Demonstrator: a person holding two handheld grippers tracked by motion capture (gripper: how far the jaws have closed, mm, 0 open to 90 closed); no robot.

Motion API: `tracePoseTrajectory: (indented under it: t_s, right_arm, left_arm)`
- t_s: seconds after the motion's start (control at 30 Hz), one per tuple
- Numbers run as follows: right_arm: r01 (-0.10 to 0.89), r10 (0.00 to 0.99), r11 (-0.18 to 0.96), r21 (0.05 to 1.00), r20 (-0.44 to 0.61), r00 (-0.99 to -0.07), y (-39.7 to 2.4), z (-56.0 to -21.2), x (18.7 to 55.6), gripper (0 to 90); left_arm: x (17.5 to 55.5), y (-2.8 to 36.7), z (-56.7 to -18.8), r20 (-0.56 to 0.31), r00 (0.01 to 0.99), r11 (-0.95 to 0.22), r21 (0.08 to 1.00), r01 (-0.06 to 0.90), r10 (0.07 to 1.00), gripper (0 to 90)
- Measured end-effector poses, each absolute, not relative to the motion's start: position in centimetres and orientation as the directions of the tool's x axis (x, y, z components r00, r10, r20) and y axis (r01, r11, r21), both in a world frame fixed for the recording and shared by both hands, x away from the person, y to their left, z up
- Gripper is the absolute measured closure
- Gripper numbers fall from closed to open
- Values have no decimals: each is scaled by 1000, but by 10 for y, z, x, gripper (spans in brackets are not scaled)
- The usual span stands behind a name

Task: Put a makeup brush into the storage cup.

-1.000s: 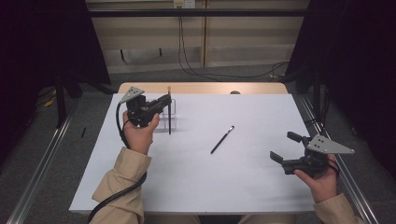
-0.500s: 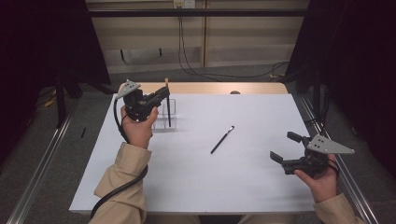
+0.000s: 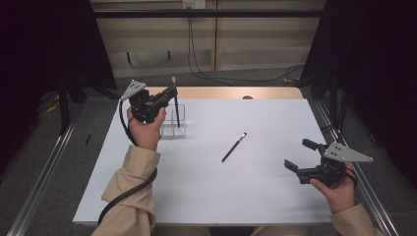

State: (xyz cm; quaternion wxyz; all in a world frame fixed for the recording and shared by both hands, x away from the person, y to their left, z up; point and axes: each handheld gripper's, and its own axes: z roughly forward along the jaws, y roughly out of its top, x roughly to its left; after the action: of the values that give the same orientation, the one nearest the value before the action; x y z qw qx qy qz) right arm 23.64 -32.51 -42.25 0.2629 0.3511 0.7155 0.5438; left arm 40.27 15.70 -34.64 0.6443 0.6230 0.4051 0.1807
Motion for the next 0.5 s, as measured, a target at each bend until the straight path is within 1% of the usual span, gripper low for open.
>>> tracePoseTrajectory:
  t_s: [0.13,0.5]
  right_arm:
    - [222,790,162,962,9,-614,-326,-423,236,14]
    - [227,789,162,960,13,-614,-326,-424,237,14]
  left_arm:
    - [405,157,-343,-282,606,152,954,258,744,844]
    - [415,153,-341,-284,606,164,955,246,743,844]
